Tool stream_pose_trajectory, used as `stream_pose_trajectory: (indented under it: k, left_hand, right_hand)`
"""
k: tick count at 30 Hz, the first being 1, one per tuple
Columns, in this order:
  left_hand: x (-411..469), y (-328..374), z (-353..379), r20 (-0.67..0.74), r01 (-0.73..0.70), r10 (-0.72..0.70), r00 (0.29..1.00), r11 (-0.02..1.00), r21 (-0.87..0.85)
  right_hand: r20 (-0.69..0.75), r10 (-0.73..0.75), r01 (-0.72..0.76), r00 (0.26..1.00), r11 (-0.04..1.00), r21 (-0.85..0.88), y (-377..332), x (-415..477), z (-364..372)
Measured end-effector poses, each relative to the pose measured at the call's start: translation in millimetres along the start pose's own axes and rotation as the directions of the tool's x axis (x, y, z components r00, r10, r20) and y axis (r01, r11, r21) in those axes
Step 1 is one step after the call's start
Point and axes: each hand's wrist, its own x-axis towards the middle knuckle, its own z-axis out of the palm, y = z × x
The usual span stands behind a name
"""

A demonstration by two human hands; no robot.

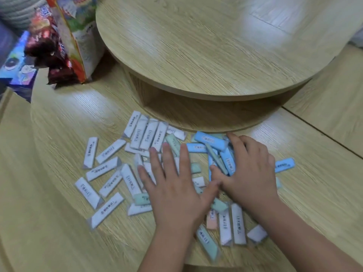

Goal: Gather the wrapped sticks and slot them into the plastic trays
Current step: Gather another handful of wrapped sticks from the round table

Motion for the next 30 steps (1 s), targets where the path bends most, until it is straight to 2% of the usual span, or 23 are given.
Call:
stream_pose_trajectory:
  k: [4, 11, 16, 20, 24, 26, 30]
  left_hand:
    - [1, 17, 4, -0.004, -0.062, 0.062, 0.998, 0.997, -0.041]
    - [7, 20, 5, -0.051, -0.072, 0.067, 0.996, 0.991, -0.109]
    - [5, 19, 6, -0.094, -0.104, 0.09, 0.991, 0.982, -0.155]
    - [6, 19, 5, -0.119, -0.084, 0.059, 0.991, 0.972, -0.22]
    - [4, 17, 2, -0.136, -0.073, 0.02, 0.99, 0.917, -0.393]
    - [4, 12, -2, -0.141, -0.068, 0.001, 0.99, 0.877, -0.476]
    - [6, 10, -12, -0.217, -0.122, 0.003, 0.976, 0.834, -0.538]
  right_hand:
    - [-0.022, -0.035, 0.035, 0.999, 0.999, -0.019, -3, 3, 0]
    - [-0.012, -0.065, 0.063, 0.998, 0.987, -0.146, -11, 2, 0]
    - [-0.015, -0.081, 0.081, 0.997, 0.996, -0.047, -12, 3, -2]
    - [0.042, -0.121, 0.121, 0.992, 0.993, 0.0, -7, 8, -11]
    - [0.055, -0.122, 0.119, 0.991, 0.992, 0.044, -6, 13, -16]
    - [0.043, -0.069, 0.062, 0.997, 0.988, 0.14, -3, 16, -18]
    - [0.031, -0.031, 0.018, 0.999, 0.933, 0.359, 0, 24, -23]
